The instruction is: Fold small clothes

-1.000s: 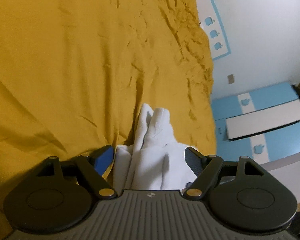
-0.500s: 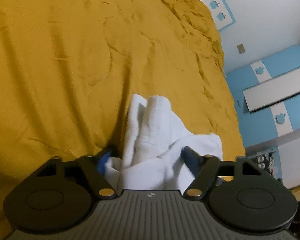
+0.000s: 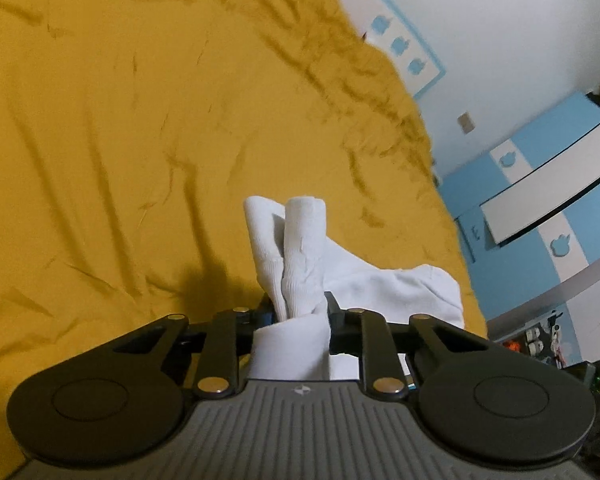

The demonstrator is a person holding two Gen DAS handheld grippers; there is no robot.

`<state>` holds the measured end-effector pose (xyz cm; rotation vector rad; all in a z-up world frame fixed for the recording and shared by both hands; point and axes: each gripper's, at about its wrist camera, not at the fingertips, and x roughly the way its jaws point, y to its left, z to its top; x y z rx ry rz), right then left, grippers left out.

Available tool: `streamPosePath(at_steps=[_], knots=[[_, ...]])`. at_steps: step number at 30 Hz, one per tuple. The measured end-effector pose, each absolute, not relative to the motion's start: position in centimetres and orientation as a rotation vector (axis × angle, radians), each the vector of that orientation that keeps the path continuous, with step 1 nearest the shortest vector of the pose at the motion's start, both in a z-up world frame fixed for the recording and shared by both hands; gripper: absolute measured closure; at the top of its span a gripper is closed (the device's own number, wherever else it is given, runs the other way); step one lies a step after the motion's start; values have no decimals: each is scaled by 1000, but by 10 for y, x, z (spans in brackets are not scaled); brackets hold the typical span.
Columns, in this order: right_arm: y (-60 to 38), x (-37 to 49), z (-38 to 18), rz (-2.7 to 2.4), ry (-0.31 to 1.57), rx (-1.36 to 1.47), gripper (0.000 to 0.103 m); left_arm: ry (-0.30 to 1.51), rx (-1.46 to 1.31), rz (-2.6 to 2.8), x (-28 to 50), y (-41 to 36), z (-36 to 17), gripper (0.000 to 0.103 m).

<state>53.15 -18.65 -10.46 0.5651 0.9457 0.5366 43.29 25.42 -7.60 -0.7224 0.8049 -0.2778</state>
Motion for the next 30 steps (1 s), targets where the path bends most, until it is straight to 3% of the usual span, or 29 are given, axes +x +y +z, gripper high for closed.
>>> streamPosePath(at_steps=[19,30], knots=[[-240,360,70,695,598,475,97,466,-568,-359,269,200,96,79],[-312,250,136,770,563,438,97,426,-502,-466,194,157,130,80]])
